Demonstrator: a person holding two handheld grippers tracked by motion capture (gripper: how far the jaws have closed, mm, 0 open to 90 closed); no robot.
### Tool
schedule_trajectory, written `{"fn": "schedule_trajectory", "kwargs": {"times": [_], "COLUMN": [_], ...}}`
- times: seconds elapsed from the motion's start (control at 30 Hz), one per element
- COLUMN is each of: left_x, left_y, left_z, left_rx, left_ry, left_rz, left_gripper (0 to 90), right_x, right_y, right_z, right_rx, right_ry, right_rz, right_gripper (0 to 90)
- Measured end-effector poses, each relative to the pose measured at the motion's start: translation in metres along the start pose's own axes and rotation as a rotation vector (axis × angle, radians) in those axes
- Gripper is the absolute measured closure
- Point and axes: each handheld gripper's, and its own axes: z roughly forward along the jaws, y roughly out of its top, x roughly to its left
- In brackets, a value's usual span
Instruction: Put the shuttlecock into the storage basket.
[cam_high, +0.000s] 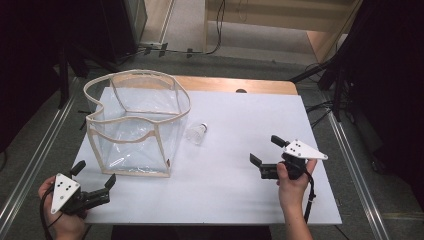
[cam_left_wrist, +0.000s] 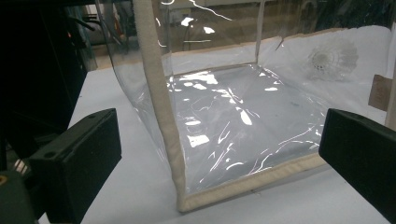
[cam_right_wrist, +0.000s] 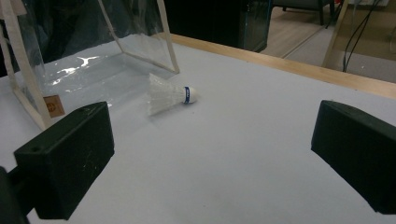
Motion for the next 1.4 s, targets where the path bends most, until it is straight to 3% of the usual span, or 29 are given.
{"fn": "schedule_trajectory", "kwargs": {"times": [0.6,1.4], "left_x": [0.001,0.001], "left_y": [0.0,0.0], "left_z": [0.0,0.0], "left_rx": [-0.004,-0.006], "left_ry": [-0.003,-0.005], "left_rz": [-0.003,-0.004], "left_gripper": [0.0,0.0], "right_x": [0.014,0.023], "right_y": [0.014,0.022], "right_z": [0.036,0.068], "right_rx": [0.039,0.068], "right_ry": [0.048,0.095], "right_rz": [-0.007,0.005], "right_gripper": [0.0,0.0]}}
